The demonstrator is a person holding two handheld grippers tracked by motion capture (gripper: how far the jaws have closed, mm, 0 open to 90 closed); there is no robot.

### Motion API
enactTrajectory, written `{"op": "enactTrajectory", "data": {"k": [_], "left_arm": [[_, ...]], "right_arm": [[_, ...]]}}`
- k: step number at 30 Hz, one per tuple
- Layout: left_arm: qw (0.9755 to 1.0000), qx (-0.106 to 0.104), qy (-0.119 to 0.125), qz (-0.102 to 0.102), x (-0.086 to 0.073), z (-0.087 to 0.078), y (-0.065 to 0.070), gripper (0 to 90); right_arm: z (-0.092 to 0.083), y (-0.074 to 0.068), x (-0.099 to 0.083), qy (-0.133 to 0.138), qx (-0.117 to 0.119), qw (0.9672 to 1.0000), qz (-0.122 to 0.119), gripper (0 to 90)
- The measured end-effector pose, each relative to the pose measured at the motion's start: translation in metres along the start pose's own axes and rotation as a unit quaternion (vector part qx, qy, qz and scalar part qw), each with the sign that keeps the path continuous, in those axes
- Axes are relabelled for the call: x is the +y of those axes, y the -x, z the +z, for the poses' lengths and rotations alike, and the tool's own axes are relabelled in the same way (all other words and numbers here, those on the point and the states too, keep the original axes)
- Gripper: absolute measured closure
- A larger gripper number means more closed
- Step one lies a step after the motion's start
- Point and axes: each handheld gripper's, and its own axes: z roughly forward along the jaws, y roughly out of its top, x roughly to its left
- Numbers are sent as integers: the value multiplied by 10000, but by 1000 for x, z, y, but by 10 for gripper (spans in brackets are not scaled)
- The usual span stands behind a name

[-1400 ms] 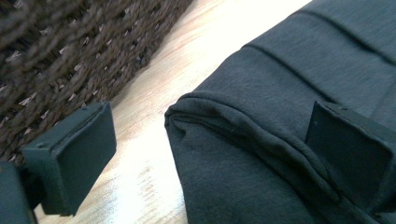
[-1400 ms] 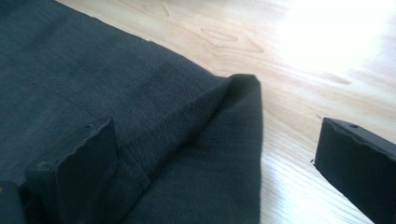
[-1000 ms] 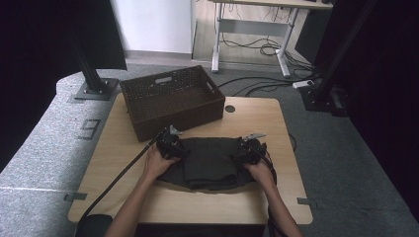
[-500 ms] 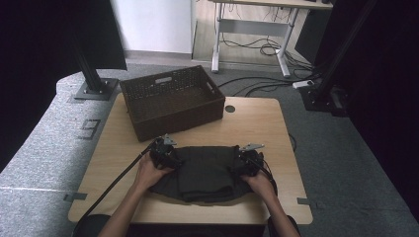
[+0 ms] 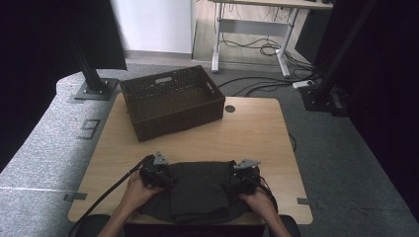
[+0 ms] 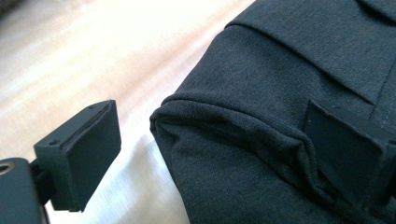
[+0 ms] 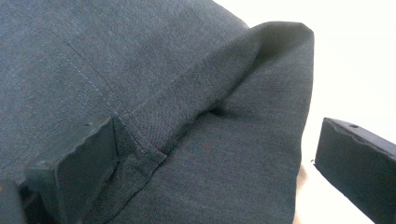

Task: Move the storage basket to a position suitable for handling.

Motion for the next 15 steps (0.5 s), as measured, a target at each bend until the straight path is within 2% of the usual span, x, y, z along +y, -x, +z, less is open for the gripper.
{"op": "enactTrajectory", "data": {"k": [2,5,10,15], "left_arm": [[10000,-80,-37,-21,-6,-5,4,54],[10000,-82,-6,-15,-13,-11,10,54],[10000,-81,15,-43,-22,-18,18,54],[10000,11,18,59,-27,-23,30,54]], "right_arm": [[-5,-9,-4,-50,83,9999,-110,0],[-9,-18,-9,-64,136,9996,-231,0],[-16,-27,-18,-70,287,9993,-233,0],[-22,-32,-25,-47,375,9991,-179,0]]}}
